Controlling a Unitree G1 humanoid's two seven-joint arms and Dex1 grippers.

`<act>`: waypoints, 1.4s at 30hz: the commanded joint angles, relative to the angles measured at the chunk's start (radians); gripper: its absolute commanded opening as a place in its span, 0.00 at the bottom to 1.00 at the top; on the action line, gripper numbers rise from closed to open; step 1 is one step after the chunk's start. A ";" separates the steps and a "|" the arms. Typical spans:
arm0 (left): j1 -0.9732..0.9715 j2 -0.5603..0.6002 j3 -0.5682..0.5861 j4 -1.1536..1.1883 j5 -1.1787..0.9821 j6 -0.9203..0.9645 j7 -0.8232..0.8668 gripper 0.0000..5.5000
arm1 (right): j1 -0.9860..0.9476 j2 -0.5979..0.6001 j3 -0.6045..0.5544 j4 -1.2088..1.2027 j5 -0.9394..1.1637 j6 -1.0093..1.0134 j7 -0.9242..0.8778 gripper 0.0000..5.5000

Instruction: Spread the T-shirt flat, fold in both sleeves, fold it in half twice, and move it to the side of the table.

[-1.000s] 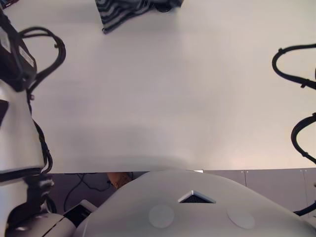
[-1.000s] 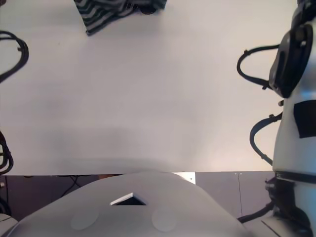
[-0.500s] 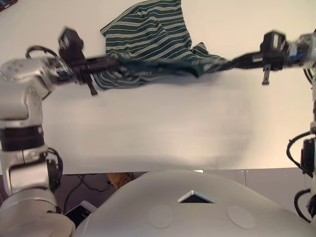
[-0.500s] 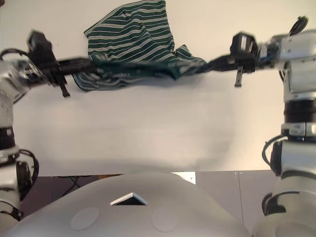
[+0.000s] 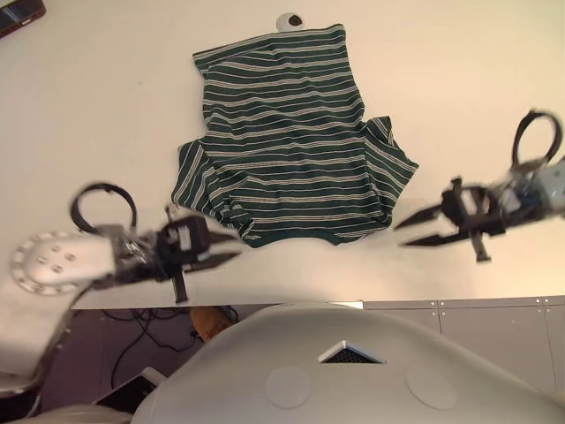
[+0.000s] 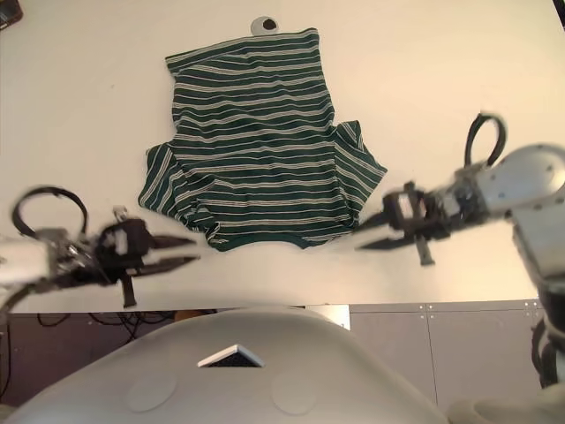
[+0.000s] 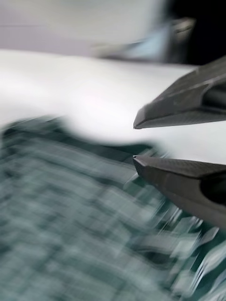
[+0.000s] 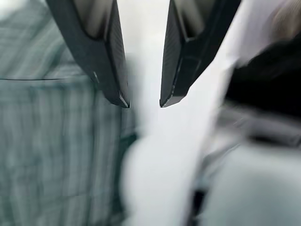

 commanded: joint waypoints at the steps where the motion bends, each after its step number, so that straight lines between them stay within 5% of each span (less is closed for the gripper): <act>1: -0.095 -0.083 -0.070 0.209 0.102 0.070 0.232 0.28 | -0.240 0.307 0.116 0.344 -0.139 -0.006 -0.330 0.22; 6: -0.076 -0.118 -0.164 0.396 0.176 0.024 0.289 0.35 | -0.456 0.688 0.143 1.049 -0.293 -0.314 -0.748 0.22; 10: -0.103 -0.146 -0.122 0.473 0.153 0.056 0.310 0.35 | -0.580 0.804 0.093 1.415 -0.317 -0.433 -0.990 0.22; 22: 0.037 -0.249 -0.029 0.477 0.059 0.110 0.348 0.35 | -0.506 0.666 0.053 1.653 -0.406 -0.530 -1.082 0.22; 35: -0.167 -0.521 0.064 0.734 -0.093 0.226 0.555 0.35 | -0.535 0.721 0.051 1.628 -0.445 -0.582 -1.022 0.22; 42: -0.137 -0.508 0.012 0.681 -0.097 0.220 0.545 0.16 | -0.541 0.712 0.041 1.629 -0.466 -0.596 -1.035 0.22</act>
